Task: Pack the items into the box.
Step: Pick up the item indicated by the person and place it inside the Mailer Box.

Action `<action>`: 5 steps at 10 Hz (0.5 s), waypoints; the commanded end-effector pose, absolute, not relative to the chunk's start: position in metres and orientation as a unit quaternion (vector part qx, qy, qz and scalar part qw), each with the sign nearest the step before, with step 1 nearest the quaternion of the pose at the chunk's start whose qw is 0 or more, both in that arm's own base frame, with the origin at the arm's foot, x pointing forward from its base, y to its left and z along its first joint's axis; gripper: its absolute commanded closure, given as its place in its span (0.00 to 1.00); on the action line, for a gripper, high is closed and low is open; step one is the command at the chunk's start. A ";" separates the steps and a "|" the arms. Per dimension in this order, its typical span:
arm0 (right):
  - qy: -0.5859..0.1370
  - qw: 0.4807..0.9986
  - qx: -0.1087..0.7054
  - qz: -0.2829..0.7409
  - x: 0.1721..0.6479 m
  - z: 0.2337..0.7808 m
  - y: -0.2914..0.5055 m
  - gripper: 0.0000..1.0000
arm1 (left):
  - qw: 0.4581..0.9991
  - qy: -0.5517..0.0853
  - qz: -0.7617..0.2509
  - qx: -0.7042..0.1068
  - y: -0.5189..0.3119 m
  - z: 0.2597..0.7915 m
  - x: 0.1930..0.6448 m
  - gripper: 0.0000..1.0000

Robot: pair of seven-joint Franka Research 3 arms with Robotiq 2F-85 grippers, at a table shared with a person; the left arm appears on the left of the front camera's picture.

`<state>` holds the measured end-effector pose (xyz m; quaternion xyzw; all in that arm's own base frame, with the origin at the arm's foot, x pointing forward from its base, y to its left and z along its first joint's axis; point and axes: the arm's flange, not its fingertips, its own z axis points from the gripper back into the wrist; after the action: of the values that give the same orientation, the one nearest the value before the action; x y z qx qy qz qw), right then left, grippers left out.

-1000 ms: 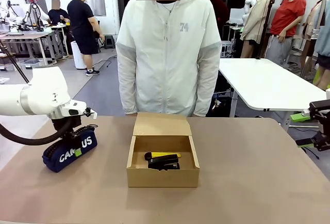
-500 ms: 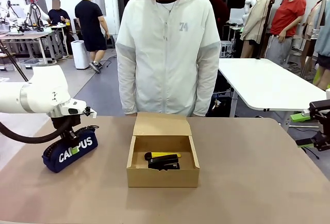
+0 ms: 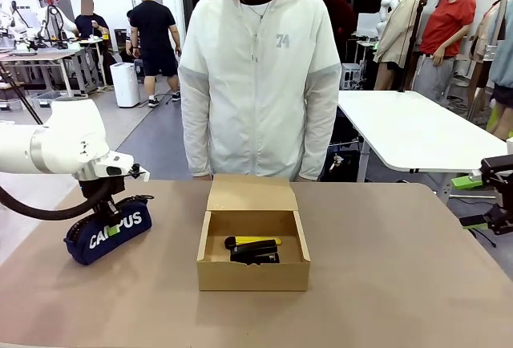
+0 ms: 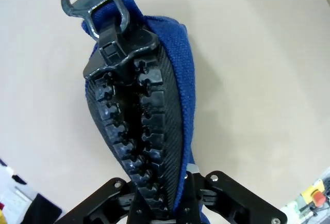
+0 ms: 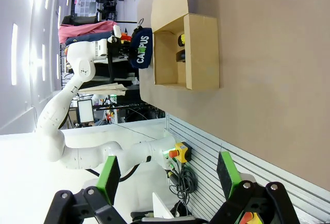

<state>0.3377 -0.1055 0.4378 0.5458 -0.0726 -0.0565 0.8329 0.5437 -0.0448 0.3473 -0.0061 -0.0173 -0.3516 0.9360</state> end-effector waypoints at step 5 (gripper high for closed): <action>-0.068 0.834 0.544 -0.054 0.337 0.442 -0.108 0.00 | 0.963 -0.038 -0.264 -0.043 -0.014 0.512 0.453 1.00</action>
<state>0.3378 -0.1054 0.4377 0.5458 -0.0723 -0.0565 0.8329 0.4673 -0.0164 0.5072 -0.0335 -0.0091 -0.2793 0.9596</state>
